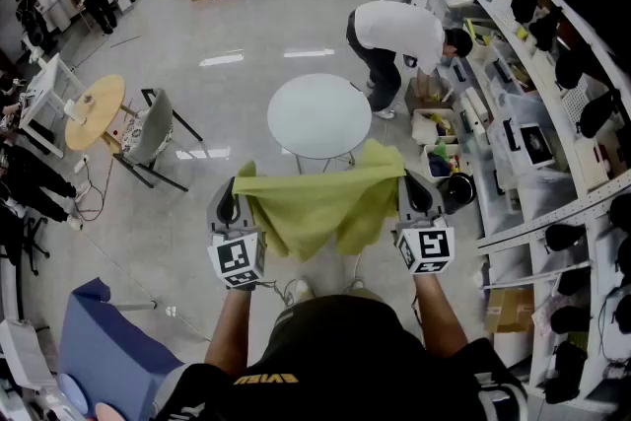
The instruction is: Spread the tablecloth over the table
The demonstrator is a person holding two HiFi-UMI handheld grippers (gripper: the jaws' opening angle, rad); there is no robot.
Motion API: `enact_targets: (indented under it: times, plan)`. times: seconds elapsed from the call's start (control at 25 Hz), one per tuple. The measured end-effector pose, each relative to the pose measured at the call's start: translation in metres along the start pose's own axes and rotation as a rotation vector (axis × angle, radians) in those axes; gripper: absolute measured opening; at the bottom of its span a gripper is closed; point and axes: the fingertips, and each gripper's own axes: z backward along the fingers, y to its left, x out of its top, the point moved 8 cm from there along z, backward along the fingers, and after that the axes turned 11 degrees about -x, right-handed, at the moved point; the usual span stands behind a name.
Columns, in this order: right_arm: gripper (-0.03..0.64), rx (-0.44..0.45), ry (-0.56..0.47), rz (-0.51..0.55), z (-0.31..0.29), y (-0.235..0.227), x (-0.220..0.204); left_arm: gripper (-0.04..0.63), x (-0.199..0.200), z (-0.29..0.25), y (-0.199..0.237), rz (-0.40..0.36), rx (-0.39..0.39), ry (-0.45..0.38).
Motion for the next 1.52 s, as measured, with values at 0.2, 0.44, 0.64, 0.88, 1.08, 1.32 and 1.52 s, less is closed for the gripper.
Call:
enact_targets:
  times: [0.2,0.44,0.64,0.88,1.08,1.32,1.52]
  plan:
    - [0.006,-0.01,-0.018,0.02,-0.012,0.004,0.001,0.017,0.002,-0.01,0.009,-0.027,0.007,-0.025]
    - [0.006,-0.045,-0.025,0.028,-0.021,0.017,0.01,0.017,0.007,-0.019,0.026,-0.028,-0.008,-0.047]
    - [0.006,-0.089,-0.027,0.041,-0.033,0.041,0.017,0.017,0.006,-0.027,0.055,-0.054,-0.046,-0.068]
    - [0.006,-0.132,-0.011,0.049,-0.044,0.063,0.022,0.017,0.008,-0.039,0.082,-0.057,-0.064,-0.072]
    - [0.006,-0.151,-0.007,0.051,-0.056,0.059,0.025,0.017,0.011,-0.056,0.084,-0.047,-0.069,-0.079]
    - [0.006,-0.144,-0.017,0.045,-0.094,0.046,0.021,0.017,0.006,-0.085,0.084,-0.056,-0.054,-0.063]
    - [0.006,-0.117,-0.023,0.046,-0.138,0.037,0.023,0.017,0.011,-0.118,0.091,-0.066,-0.019,-0.059]
